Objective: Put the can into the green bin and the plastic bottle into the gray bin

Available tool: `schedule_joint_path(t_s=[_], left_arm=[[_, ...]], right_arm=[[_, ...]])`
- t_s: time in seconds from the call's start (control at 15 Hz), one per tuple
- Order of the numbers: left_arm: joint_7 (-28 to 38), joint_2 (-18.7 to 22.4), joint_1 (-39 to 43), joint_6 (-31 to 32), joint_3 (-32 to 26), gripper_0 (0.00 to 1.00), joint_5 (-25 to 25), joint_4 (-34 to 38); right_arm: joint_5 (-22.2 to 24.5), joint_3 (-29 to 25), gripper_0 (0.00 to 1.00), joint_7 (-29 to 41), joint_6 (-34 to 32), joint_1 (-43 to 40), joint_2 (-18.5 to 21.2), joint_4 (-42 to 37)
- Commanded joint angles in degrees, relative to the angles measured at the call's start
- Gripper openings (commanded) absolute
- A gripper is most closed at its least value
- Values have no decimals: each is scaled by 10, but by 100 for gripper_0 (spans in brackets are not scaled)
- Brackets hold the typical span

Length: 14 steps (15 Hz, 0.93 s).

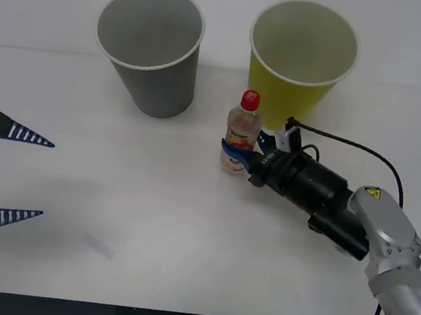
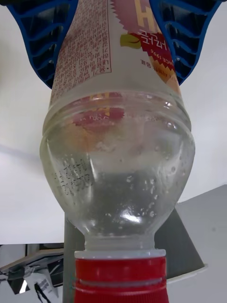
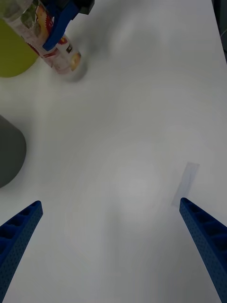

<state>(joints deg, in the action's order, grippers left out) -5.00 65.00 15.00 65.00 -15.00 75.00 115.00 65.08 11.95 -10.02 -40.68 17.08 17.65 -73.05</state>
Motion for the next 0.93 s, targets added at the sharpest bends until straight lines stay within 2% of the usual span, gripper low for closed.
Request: schedule_joint_path(t_s=[0.07,0.33,0.4,0.67,0.93], left_arm=[[0,0,0,0,0,100,0,0],[0,0,0,0,0,100,0,0],[0,0,0,0,0,100,0,0],[0,0,0,0,0,100,0,0],[0,0,0,0,0,100,0,0]], right_arm=[[-4,21,0,51,-3,-10,34,-39],[-2,50,0,177,6,-53,110,-155],[10,53,0,212,12,-65,129,-189],[88,57,0,386,50,-100,193,-315],[180,57,0,534,60,-99,241,-383]])
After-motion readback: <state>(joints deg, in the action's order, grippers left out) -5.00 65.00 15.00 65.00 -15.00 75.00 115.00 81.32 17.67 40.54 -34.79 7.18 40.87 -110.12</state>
